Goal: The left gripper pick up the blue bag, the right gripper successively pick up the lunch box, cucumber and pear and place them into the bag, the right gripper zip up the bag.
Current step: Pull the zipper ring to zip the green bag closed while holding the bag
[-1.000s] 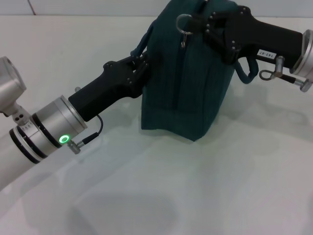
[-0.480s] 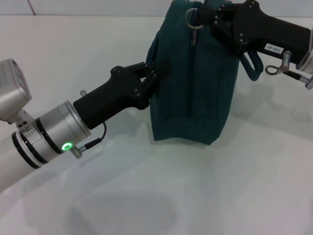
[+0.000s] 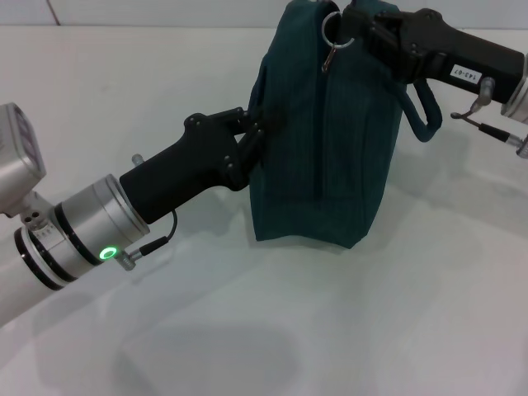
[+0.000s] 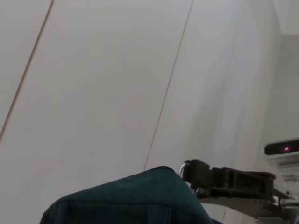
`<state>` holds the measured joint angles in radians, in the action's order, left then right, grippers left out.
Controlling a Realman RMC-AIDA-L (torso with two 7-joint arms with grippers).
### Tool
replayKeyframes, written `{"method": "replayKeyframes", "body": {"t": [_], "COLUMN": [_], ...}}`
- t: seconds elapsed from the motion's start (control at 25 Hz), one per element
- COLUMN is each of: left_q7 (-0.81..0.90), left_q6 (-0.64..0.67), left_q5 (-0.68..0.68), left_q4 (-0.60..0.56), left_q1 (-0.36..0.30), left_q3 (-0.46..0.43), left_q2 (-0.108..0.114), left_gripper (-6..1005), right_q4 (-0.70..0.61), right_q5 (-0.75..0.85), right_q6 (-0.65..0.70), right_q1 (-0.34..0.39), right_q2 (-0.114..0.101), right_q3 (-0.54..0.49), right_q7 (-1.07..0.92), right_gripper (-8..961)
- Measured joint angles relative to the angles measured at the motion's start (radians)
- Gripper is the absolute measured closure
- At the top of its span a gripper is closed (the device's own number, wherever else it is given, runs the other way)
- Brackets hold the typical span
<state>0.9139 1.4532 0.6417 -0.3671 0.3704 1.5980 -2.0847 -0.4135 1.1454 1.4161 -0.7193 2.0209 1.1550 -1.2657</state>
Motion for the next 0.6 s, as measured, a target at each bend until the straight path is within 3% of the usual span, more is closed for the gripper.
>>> {"method": "replayKeyframes", "body": {"t": [0.6], "left_q7": [-0.018], "left_q6": [-0.001], "left_q5": [0.007], "left_q4": [0.009], "left_q1": [0.008], "left_q3": [0.005], "left_q2": [0.001], "left_gripper": [941], "right_q4": [-0.001], "right_q5": [-0.014], "right_q6": [0.049], "right_q1": [-0.002], "right_q2": [-0.003], "right_q3": [0.002], "right_q7": [-0.073], "right_gripper": [946]}}
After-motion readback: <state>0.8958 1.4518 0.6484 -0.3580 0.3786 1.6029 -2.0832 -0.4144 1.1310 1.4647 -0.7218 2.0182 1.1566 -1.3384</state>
